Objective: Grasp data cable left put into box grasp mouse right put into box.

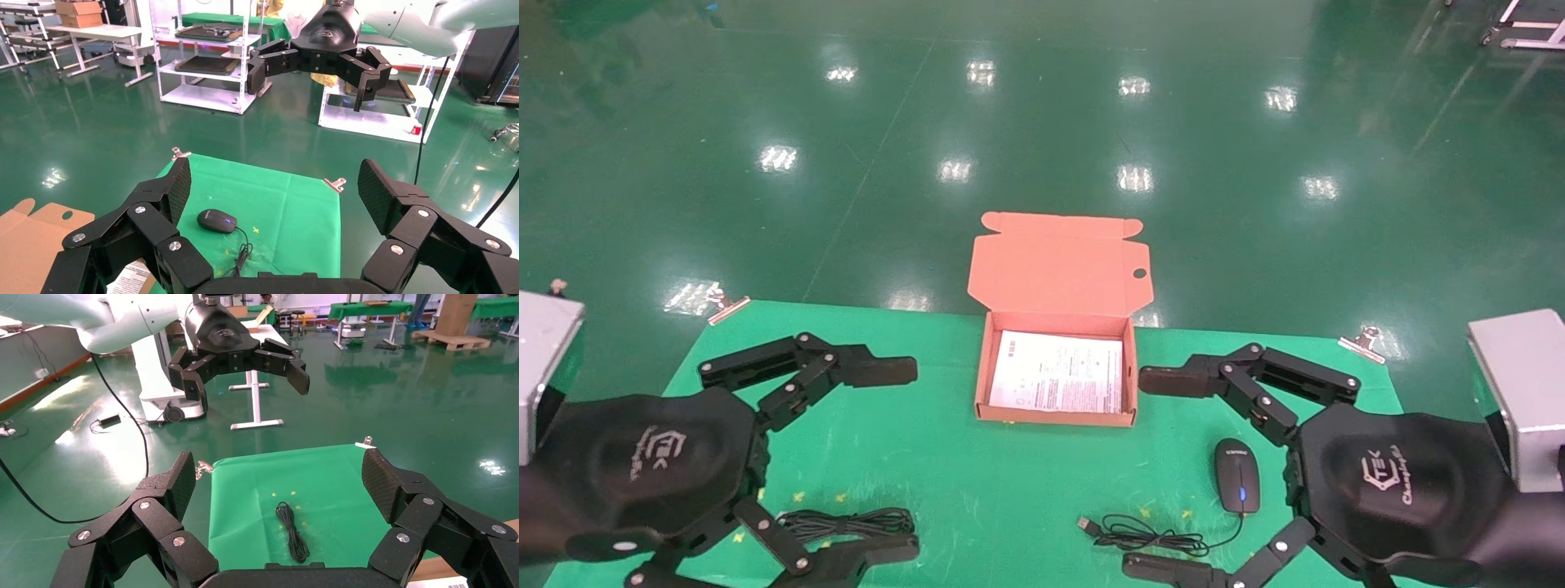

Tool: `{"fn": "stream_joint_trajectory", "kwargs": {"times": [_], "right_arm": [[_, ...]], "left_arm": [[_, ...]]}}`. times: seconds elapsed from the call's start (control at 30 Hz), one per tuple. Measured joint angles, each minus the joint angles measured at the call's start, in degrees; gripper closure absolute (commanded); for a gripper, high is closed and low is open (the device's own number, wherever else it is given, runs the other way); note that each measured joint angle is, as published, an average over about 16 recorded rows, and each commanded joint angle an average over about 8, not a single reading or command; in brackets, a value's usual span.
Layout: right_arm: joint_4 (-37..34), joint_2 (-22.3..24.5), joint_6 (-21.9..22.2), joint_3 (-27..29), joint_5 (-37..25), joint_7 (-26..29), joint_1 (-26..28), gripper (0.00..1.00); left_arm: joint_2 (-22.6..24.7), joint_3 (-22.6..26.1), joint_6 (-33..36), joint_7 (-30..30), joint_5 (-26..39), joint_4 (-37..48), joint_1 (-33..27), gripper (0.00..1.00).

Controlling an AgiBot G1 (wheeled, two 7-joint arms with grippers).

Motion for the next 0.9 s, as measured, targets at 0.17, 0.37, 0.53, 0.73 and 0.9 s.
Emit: {"fn": "stream_joint_trajectory", "kwargs": {"times": [0.17, 0.37, 0.53, 0.73, 0.9], "right_arm": [[0.0, 0.0, 0.0, 0.0, 0.0, 0.0, 0.0, 0.00], [0.0, 0.0, 0.0, 0.0, 0.0, 0.0, 0.0, 0.00], [0.1, 0.1, -0.1, -0.1, -0.4, -0.3, 0.0, 0.00], [0.9, 0.4, -0.6, -1.3, -3.9, -1.1, 1.3, 0.00], [2.0, 0.2, -1.5, -3.7, -10.5, -2.8, 4.4, 0.00]], "left_arm": [[0.0, 0.0, 0.0, 0.0, 0.0, 0.0, 0.0, 0.00], [0.0, 0.0, 0.0, 0.0, 0.1, 0.0, 0.0, 0.00], [-0.1, 0.4, 0.1, -0.2, 1.0, -0.3, -0.3, 0.00], [-0.3, 2.1, 0.6, -0.8, 4.6, -1.1, -1.9, 0.00], [0.1, 4.8, 1.4, -1.4, 10.5, -2.0, -4.9, 0.00]]}}
